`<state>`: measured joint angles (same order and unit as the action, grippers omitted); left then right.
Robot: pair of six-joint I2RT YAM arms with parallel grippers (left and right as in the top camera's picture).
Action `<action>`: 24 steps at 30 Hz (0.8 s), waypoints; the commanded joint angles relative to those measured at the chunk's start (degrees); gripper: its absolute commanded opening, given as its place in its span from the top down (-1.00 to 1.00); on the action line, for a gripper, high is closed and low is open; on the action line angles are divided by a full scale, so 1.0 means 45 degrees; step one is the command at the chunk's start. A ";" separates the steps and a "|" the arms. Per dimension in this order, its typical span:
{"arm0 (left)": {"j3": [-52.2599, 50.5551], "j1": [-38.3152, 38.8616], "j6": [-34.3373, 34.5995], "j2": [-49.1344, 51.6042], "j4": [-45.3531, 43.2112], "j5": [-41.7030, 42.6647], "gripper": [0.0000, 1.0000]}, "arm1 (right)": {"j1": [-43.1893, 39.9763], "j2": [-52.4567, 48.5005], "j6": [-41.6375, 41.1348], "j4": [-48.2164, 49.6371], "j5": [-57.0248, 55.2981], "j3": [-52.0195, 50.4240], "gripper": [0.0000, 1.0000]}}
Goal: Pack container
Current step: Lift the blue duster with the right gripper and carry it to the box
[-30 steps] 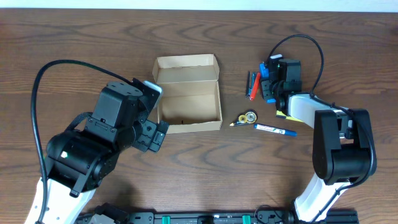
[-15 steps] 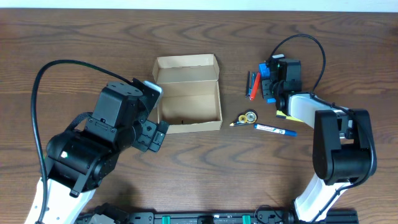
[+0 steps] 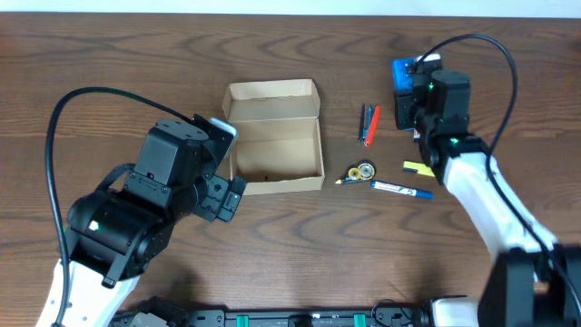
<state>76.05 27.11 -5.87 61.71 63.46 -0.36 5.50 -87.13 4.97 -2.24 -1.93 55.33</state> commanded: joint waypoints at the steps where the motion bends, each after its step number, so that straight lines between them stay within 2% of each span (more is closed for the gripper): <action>1: 0.0063 -0.0044 -0.0078 0.0010 0.0044 -0.0005 -0.90 | 0.0937 0.1059 -0.0146 -0.0233 0.0758 0.0029 0.35; 11: 0.0063 -0.0044 -0.0078 0.0010 0.0044 -0.0005 -0.90 | 0.4279 0.1695 0.0301 -0.0622 0.2691 0.0024 0.40; 20: 0.0063 -0.0044 -0.0078 0.0010 0.0044 -0.0005 -0.90 | 0.6232 0.1166 0.2565 -0.1418 0.2890 0.0019 0.47; 24: 0.0063 -0.0044 -0.0078 0.0010 0.0044 -0.0005 -0.90 | 0.6722 0.0403 0.4284 -0.1268 0.3502 0.0015 0.51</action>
<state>76.05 27.09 -5.87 61.71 63.46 -0.36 34.24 -82.67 16.34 -8.25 10.90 55.33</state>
